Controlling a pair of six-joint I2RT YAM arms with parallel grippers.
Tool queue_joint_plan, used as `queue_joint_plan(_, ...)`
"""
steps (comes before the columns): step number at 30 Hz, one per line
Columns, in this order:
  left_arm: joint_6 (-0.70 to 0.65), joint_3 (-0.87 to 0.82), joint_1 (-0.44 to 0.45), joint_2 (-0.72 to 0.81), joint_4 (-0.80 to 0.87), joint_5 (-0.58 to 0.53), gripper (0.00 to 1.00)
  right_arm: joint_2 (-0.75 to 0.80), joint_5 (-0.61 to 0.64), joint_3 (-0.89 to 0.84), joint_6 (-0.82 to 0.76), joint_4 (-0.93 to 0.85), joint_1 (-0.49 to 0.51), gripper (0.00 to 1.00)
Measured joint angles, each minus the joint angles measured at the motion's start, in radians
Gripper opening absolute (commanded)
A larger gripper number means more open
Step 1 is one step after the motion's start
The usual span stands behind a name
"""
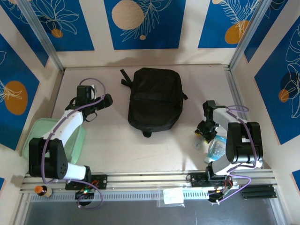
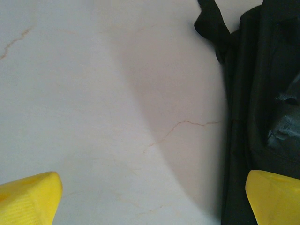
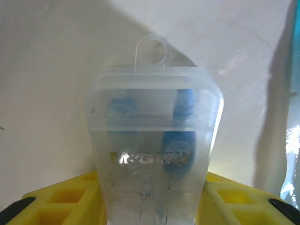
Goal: Pack the student bag
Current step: Pick up the loose stationery from the bottom-right of the table, then move the student bag to the center of the table.
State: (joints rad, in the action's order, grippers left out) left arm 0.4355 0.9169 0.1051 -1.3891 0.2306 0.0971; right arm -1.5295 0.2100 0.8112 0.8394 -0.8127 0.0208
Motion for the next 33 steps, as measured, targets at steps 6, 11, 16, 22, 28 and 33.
queue_joint_plan(6, 0.0, 0.038, 0.092, -0.066, -0.007, 0.051, 1.0, 0.061, 0.027, 0.072, -0.013, 0.01, 0.05, 0.42)
queue_joint_plan(11, -0.006, 0.131, 0.241, -0.166, -0.03, 0.094, 1.0, 0.154, 0.03, 0.142, -0.041, 0.014, 0.084, 0.42)
queue_joint_plan(16, -0.027, 0.23, 0.357, -0.312, -0.067, 0.138, 0.99, 0.18, 0.013, 0.187, -0.075, 0.045, 0.107, 0.42)
queue_joint_plan(22, -0.069, 0.331, 0.439, -0.469, -0.069, 0.155, 0.98, 0.17, -0.027, 0.248, -0.108, 0.094, 0.136, 0.42)
queue_joint_plan(28, -0.072, 0.322, 0.476, -0.521, -0.105, 0.138, 0.95, 0.089, -0.058, 0.335, -0.14, 0.149, 0.168, 0.42)
queue_joint_plan(33, -0.004, 0.209, 0.538, -0.468, -0.233, 0.132, 0.95, 0.003, -0.105, 0.418, -0.179, 0.173, 0.181, 0.42)
